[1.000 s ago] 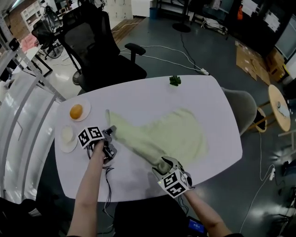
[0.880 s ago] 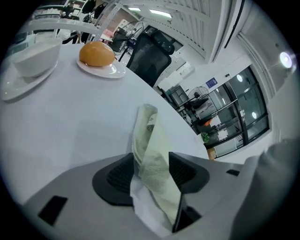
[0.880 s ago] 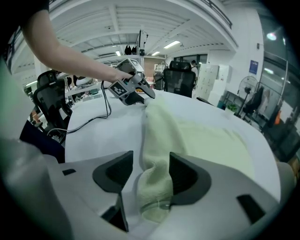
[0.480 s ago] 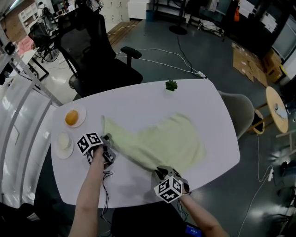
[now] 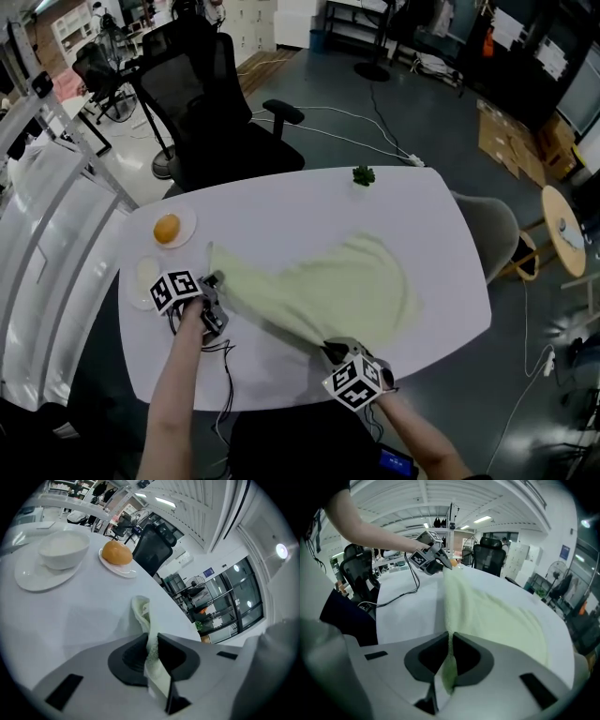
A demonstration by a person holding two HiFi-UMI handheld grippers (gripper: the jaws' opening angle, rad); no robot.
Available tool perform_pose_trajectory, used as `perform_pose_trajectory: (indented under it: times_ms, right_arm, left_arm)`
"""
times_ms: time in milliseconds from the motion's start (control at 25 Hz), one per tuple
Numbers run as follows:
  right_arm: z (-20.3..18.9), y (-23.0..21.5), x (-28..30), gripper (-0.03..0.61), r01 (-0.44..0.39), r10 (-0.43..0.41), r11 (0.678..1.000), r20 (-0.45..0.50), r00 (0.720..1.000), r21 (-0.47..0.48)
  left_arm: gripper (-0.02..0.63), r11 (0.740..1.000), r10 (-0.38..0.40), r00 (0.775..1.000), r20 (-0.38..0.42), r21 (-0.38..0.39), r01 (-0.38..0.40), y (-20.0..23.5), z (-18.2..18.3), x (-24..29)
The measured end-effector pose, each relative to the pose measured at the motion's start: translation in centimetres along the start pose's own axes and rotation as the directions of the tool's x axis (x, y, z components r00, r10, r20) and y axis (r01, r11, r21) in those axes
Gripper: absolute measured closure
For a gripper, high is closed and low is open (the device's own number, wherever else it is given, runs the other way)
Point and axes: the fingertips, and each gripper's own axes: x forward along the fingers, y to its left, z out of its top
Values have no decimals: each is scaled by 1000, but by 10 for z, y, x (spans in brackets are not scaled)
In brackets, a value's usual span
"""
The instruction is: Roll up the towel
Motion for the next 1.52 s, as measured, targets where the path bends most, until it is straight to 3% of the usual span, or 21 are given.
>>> perform_pose_trajectory:
  times_ms: [280, 440, 760, 1000, 1200, 1520]
  right_arm:
    - [12, 54, 3, 545, -93, 93, 996, 14, 996, 12]
    - [11, 58, 13, 545, -118, 116, 991, 24, 993, 70]
    - [19, 7, -3, 541, -135, 102, 946, 124, 987, 295]
    - [15, -31, -1, 540, -107, 68, 939, 130, 989, 326]
    - [5, -55, 11, 535, -98, 57, 928, 123, 991, 359]
    - [-16, -88, 34, 514, -75, 31, 876, 101, 994, 477]
  left_arm:
    - [548, 999, 48, 999, 2, -7, -48, 40, 8, -30]
    - [548, 998, 52, 999, 10, -47, -52, 46, 13, -31]
    - [548, 1000, 2, 1000, 29, -13, -2, -8, 29, -11]
    - [548, 999, 3, 1000, 12, 38, -4, -43, 33, 24]
    - [548, 995, 58, 998, -4, 86, -57, -50, 32, 57]
    - [545, 984, 118, 993, 8, 134, -118, -51, 25, 108]
